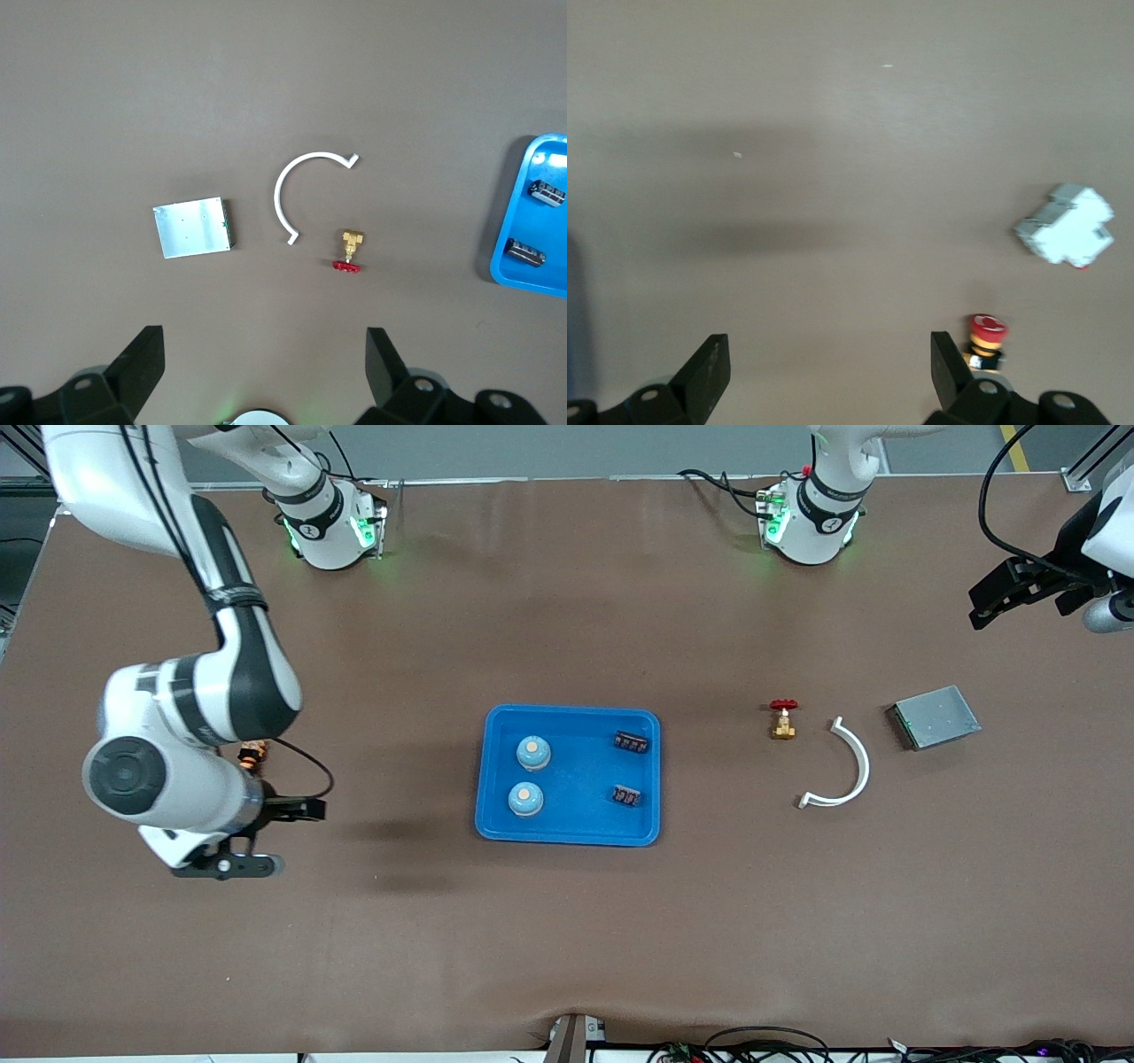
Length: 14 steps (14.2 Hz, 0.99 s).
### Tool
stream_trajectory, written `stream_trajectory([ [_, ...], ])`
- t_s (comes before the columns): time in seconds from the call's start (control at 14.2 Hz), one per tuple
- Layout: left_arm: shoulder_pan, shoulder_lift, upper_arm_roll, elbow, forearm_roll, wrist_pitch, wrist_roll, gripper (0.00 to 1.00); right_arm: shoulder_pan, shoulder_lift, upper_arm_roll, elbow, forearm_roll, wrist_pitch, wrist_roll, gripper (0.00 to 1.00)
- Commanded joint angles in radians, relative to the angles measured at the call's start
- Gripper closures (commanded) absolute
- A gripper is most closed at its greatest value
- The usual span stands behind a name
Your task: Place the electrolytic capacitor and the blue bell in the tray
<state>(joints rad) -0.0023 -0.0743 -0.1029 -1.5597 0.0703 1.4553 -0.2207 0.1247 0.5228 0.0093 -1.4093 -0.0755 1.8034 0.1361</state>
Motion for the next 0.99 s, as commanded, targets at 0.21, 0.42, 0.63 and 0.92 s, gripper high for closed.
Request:
stream_trajectory([
  [0.21,-0.005,-0.019,0.002,-0.025,-0.023,0.014,0.006,0.00,-0.132,-0.142,0.020,-0.103,0.010,-0.038,-0.134,0.00],
  [0.42,-0.002,-0.021,0.003,-0.017,-0.053,0.013,0.006,0.00,-0.174,-0.229,0.018,-0.160,0.057,-0.041,-0.141,0.00],
  [0.63,0.001,-0.010,0.003,-0.019,-0.069,0.014,0.003,0.00,-0.189,-0.308,0.014,-0.194,0.060,-0.061,-0.139,0.00],
  [0.92,-0.001,-0.008,0.003,-0.028,-0.069,0.016,-0.002,0.00,-0.195,-0.404,0.011,-0.203,0.074,-0.102,-0.125,0.00],
])
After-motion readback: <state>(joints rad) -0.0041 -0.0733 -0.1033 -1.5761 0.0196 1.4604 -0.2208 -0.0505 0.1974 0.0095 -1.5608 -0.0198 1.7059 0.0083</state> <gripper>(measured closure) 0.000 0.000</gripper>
